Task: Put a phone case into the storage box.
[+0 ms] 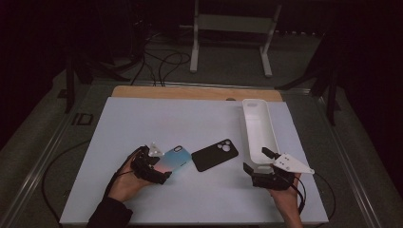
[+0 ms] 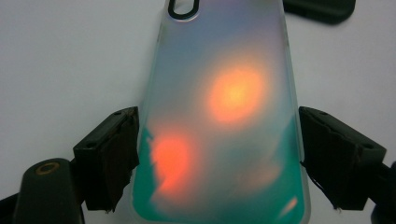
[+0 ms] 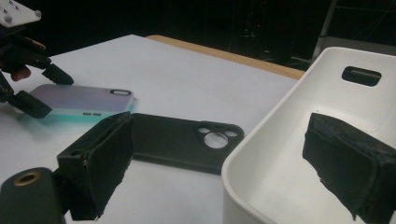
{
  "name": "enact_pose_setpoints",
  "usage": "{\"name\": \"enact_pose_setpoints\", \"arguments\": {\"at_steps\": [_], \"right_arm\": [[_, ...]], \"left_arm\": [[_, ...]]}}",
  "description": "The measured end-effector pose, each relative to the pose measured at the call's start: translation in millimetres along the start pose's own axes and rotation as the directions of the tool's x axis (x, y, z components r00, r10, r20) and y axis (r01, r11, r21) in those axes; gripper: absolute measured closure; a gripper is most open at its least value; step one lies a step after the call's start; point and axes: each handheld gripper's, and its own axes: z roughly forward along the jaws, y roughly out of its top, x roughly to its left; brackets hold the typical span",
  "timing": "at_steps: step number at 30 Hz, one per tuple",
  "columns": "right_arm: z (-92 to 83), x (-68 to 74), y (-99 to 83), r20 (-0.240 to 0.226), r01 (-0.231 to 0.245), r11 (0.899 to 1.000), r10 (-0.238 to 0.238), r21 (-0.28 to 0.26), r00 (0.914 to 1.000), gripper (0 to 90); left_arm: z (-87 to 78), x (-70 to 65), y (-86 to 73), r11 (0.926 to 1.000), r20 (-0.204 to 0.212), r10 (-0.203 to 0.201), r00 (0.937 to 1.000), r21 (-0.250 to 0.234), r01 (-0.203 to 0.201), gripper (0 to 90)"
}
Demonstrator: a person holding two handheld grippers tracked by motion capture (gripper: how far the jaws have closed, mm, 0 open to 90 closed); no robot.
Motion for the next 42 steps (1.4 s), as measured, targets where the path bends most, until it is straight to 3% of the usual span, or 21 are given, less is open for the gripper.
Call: {"name": "enact_pose_setpoints", "arguments": {"at_steps": [10, 16, 21, 24, 32, 35, 42], "right_arm": [[2.0, 1.0, 1.2, -0.031, -0.031, 1.0, 0.031, 0.0, 0.999, 8.7], [6.4, 3.7, 6.3, -0.066, -0.048, 0.999, 0.048, 0.007, 0.9967, 8.7], [12.9, 6.5, 17.2, -0.109, -0.065, 0.998, 0.066, 0.014, 0.9918, 8.7], [21.1, 8.2, 25.2, -0.174, -0.103, 0.995, 0.104, 0.016, 0.9793, 8.6], [43.2, 19.7, 48.1, -0.243, -0.112, 0.993, 0.118, 0.039, 0.9628, 8.6], [50.7, 25.8, 55.1, -0.257, -0.102, 0.993, 0.112, 0.054, 0.9599, 8.7], [69.8, 38.5, 65.4, -0.328, -0.126, 0.987, 0.151, 0.098, 0.9326, 8.7]], "left_arm": [[-21.0, -4.4, 13.6, 0.9928, -0.013, -0.01, 0.9999, -0.12, 0.009, 17.4], [-29.2, -11.4, 24.6, 0.986, -0.013, 0.022, 0.9997, -0.165, -0.024, 17.4], [-37.6, -17.7, 35.6, 0.9757, -0.018, 0.052, 0.9985, -0.212, -0.055, 17.3], [-41.9, -22.1, 42.8, 0.9696, -0.025, 0.068, 0.9974, -0.234, -0.072, 17.3], [-46.2, -35.5, 61.7, 0.9541, -0.017, 0.124, 0.9921, -0.273, -0.124, 17.3], [-47.2, -41.6, 67.3, 0.9447, -0.022, 0.151, 0.9882, -0.291, -0.151, 17.3], [-49.1, -49.9, 74.8, 0.9259, -0.01, 0.174, 0.9848, -0.339, -0.167, 17.3]]}}
